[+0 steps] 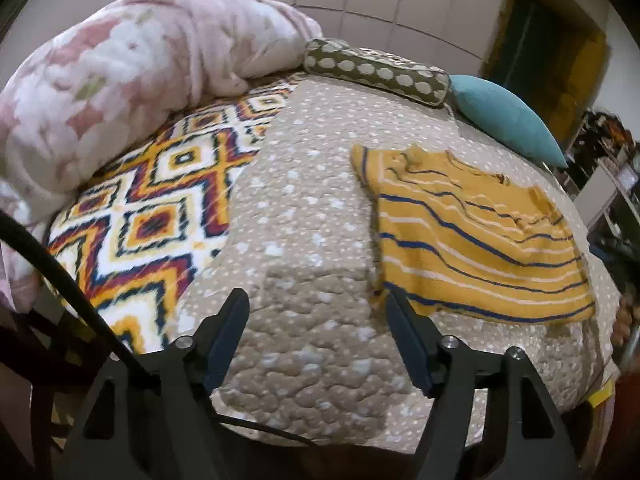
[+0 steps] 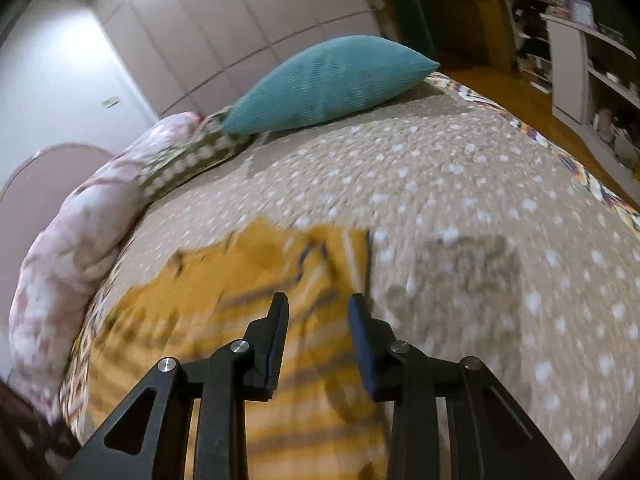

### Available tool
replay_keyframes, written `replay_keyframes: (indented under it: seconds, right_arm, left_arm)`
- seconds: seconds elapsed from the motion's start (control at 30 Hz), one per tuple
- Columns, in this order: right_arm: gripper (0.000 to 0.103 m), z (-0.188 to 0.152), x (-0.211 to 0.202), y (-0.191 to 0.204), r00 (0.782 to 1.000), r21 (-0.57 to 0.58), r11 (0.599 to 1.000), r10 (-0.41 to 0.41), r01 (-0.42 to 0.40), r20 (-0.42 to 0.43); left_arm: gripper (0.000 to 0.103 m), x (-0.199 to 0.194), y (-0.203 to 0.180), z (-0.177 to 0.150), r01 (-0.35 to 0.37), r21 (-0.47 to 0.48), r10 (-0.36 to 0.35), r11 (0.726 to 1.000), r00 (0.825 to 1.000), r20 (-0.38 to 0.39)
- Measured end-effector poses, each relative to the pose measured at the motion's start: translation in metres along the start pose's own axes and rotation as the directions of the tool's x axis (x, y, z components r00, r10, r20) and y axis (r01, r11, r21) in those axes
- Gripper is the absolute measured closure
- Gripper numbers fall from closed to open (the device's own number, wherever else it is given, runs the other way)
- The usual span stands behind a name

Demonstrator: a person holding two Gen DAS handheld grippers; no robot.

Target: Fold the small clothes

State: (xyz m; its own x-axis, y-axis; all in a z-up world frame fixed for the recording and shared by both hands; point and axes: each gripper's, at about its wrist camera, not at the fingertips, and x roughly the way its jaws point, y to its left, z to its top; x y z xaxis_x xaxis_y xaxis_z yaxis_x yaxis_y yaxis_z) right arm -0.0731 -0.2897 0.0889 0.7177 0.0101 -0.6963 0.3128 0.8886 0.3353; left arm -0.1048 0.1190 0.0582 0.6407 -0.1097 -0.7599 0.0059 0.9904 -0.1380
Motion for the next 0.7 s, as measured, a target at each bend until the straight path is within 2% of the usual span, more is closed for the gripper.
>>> replay_keyframes:
  seconds: [0.1, 0.23, 0.33, 0.47, 0.7]
  right_arm:
    - [0.068, -0.033, -0.014, 0.012, 1.000, -0.088, 0.996, -0.002, 0.002, -0.002]
    - [0.068, -0.064, -0.003, 0.025, 0.998, -0.197, 0.979, -0.064, 0.060, -0.016]
    - [0.068, -0.083, 0.008, 0.016, 0.992, -0.184, 0.977, -0.117, 0.107, -0.047]
    - [0.068, -0.095, 0.000, 0.006, 0.994, -0.164, 0.981, -0.107, 0.102, -0.023]
    - [0.067, -0.095, -0.031, 0.008, 0.993, -0.135, 0.984, -0.116, 0.118, 0.021]
  left_arm:
    - [0.032, 0.005, -0.016, 0.000, 0.009, 0.037, -0.008, 0.999, 1.000, -0.012]
    - [0.032, 0.010, -0.038, -0.001, 0.035, 0.073, -0.033, 0.997, 0.999, -0.039]
    - [0.032, 0.012, -0.050, -0.005, 0.045, 0.098, -0.040, 0.994, 0.998, -0.055]
    - [0.032, 0.019, -0.059, -0.009, 0.027, 0.128, -0.018, 0.991, 0.997, -0.070]
    - [0.032, 0.020, -0.055, -0.012, 0.029, 0.112, -0.020, 0.993, 0.997, -0.079]
